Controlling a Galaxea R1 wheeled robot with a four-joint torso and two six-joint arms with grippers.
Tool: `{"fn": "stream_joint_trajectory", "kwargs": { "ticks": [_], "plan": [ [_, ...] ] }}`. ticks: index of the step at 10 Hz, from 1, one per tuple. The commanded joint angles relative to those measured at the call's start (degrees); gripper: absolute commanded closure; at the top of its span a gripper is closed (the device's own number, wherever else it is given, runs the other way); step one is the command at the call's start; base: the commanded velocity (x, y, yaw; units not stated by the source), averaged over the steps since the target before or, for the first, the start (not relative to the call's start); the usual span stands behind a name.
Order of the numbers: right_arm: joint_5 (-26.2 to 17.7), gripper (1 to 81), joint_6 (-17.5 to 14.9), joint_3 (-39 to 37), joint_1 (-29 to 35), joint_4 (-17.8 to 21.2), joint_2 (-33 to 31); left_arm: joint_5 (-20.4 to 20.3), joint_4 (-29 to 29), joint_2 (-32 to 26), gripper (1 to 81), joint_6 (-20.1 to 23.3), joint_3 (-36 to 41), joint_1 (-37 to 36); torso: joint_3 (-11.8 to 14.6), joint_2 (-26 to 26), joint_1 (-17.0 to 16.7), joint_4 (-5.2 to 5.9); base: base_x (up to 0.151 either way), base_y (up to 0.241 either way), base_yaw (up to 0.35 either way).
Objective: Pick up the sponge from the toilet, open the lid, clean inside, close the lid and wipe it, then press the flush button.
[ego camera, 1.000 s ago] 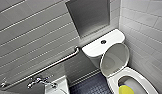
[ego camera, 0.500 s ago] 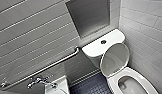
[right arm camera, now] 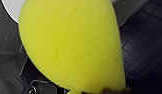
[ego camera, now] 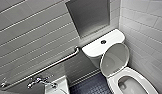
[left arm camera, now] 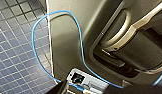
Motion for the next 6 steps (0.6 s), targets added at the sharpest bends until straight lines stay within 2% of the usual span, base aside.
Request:
{"fn": "stream_joint_trajectory", "kwargs": {
  "ticks": [1, 3, 5, 6],
  "plan": [
    [-3.59, 81.1, 0.79, -4.29, -6.64, -4.73, 6.99, 4.43, 0.08, -1.6, 1.0, 0.29, -0.28, 0.76, 0.0, 0.0, 0.0, 0.0, 0.0, 0.0, 0.0],
    [-4.11, 81.1, 0.62, -6.58, -10.78, -7.88, 9.37, 4.51, 0.08, -2.12, 1.0, 0.29, 0.68, 0.15, 0.02, 0.0, 0.0, 0.0, 0.0, 0.0, 0.0],
    [-7.44, 81.1, 0.44, -9.21, -13.77, -9.65, 10.34, 5.22, 0.08, -4.57, 1.0, 0.29, 6.46, -1.17, 0.02, 0.0, 0.0, 0.0, 0.0, 0.0, 0.0],
    [-7.72, 81.1, 0.35, -11.24, -15.09, -10.01, 11.57, 5.22, 0.08, -6.69, 1.0, 0.29, 10.69, -1.52, 0.02, -0.02, 0.0, 0.0, 0.0, 0.0, 0.0]
  ]
}}
